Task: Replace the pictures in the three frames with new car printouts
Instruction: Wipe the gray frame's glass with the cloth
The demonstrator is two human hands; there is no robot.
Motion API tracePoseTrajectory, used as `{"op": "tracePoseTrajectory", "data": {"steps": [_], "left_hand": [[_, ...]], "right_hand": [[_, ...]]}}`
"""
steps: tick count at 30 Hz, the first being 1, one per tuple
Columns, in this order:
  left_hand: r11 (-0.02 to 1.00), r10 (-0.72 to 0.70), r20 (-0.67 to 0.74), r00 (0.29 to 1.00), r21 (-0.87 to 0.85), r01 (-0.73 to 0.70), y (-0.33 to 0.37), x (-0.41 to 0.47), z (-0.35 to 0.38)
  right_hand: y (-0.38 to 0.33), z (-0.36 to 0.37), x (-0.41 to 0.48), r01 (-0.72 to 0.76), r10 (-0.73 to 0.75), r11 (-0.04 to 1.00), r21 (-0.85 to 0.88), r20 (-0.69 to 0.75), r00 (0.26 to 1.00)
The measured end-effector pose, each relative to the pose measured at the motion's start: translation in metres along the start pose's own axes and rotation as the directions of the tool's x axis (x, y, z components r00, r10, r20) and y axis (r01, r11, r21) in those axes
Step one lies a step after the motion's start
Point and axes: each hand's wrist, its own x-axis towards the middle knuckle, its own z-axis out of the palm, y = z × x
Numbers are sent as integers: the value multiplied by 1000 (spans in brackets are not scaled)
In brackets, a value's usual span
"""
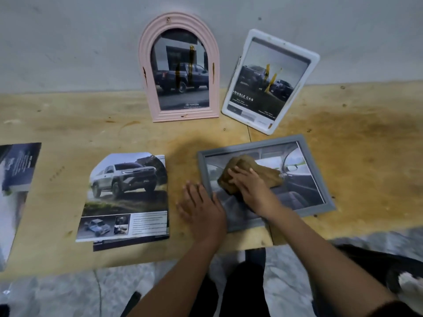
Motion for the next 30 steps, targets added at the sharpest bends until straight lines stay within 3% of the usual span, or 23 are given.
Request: {"op": "tracePoseTrajectory", "data": {"steps": [2,4,6,9,12,16,18,20,21,23,25,27,30], "left_hand": [[1000,1,1,1000,-2,-1,2,-1,-1],[1000,2,14,1000,-13,-2,1,-2,-2],[1000,-2,19,1000,-26,3,2,-2,-3],[999,4,22,1000,-41,-3,5,-2,-5],[996,-9,46,999,-87,13,6,-3,-9],[994,-26,87,996,-100,35,3,-4,-15],[995,-27,92,995,-96,36,3,-4,-18],[994,-29,91,995,-101,38,4,-4,-19],[994,-30,87,996,-105,39,4,-5,-19],[994,-33,73,997,-106,40,5,-4,-18],[994,-36,70,997,-100,43,5,-5,-18],[994,-38,78,996,-99,45,5,-4,-17],[995,-43,95,995,-85,51,4,-3,-18]], "right_hand": [[14,-16,-24,120,-120,993,3,111,987],[27,-28,-44,173,-142,968,-180,174,974],[43,-37,-53,15,16,937,-349,85,996],[51,-44,-54,-339,287,891,-302,-206,936],[30,-25,-61,-396,262,888,-235,-449,854],[-3,-18,-92,-343,257,925,-165,-395,882],[-5,-29,-110,-406,345,914,-20,-490,801],[-3,-38,-128,-475,420,874,101,-647,636],[-2,-37,-133,-494,430,862,115,-683,591],[-3,-27,-132,-561,471,825,71,-634,614],[-11,-4,-124,-605,524,796,-10,-490,697],[-26,21,-117,-560,500,827,-47,-394,771],[-48,52,-110,-443,386,896,-18,-462,799]]}}
